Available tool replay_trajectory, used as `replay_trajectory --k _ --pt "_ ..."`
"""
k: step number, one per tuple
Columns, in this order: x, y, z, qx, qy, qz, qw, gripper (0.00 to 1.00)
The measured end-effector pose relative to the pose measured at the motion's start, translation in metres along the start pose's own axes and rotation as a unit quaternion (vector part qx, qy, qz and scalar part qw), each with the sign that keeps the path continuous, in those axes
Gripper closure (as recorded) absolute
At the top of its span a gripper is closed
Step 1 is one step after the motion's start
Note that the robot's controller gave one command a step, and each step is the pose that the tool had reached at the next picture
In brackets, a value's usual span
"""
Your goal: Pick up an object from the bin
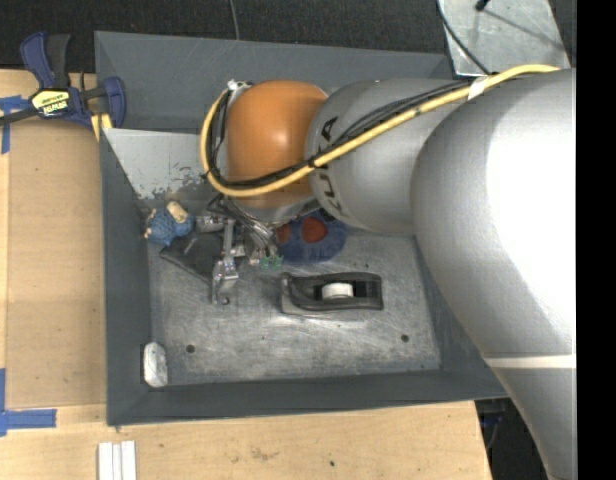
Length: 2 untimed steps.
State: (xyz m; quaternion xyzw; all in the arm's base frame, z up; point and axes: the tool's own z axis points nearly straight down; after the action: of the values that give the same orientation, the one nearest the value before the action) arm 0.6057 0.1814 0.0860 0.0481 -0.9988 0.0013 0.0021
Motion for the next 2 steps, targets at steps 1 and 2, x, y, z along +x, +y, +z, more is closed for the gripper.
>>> replay_trajectory --k 1,2 --pt "-0.001 0.002 -0.005 -0.002 -0.0032 0.000 1.0000 1.00" --pt "0.002 -0.009 -0.097 -0.002 -0.0082 -0.003 1.0000 1.00"
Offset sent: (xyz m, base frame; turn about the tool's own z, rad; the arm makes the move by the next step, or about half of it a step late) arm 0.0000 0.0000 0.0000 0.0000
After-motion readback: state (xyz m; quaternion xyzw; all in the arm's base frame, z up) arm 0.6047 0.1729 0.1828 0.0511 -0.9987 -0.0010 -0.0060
